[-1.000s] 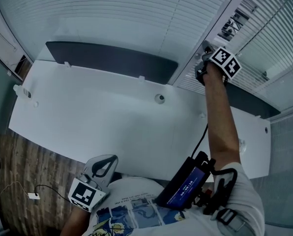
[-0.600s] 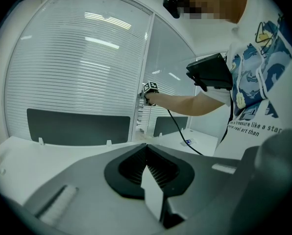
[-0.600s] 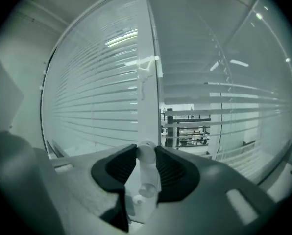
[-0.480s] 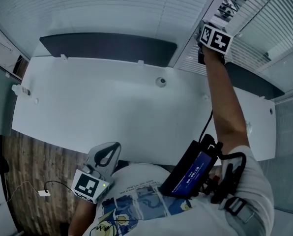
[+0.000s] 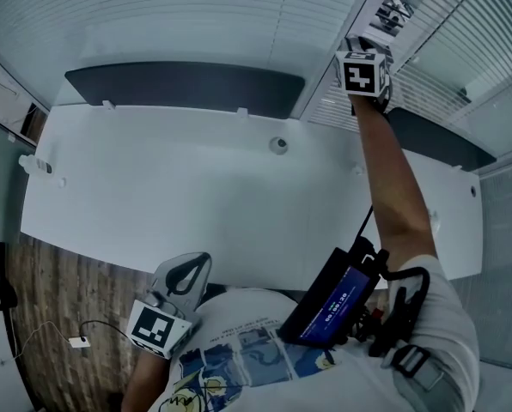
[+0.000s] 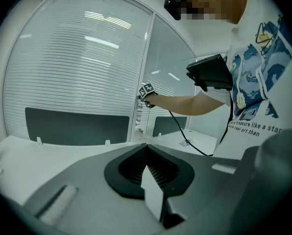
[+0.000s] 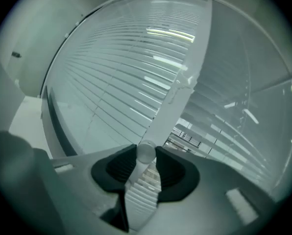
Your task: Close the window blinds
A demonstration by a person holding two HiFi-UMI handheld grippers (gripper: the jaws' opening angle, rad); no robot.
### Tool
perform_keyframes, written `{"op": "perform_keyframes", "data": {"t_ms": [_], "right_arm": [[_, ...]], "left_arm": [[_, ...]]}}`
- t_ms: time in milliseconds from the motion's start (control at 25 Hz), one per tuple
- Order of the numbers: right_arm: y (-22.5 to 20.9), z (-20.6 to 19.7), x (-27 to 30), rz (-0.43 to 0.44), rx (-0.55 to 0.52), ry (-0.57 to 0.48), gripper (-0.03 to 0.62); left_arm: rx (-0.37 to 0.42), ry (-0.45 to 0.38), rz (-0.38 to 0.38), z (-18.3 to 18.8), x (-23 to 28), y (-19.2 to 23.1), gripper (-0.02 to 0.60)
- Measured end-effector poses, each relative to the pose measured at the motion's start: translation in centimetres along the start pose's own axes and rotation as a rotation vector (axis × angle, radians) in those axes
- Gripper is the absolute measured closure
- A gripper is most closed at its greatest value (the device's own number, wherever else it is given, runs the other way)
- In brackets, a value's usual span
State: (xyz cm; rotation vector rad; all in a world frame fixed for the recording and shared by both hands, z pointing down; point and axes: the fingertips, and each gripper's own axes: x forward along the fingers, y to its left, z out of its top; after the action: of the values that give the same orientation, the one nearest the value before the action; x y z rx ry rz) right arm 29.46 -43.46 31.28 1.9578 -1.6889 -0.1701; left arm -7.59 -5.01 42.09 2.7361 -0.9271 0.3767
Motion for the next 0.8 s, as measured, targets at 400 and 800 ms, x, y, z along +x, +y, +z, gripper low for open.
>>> {"op": "perform_keyframes", "data": {"t_ms": [400,800], "right_arm": [[1.0,-0.7,0.7,-0.111,-0.479,0.038,0.47],[1.0,-1.2,1.2,-0.229,-0.888,0.07,0.471]], "left_arm": [[-0.022,0.012,-0.001,0.0,0.1,0.1,0.575],[-0.014,-0.003,-0.005,-0.1,0.4,-0.1,0.575]]}}
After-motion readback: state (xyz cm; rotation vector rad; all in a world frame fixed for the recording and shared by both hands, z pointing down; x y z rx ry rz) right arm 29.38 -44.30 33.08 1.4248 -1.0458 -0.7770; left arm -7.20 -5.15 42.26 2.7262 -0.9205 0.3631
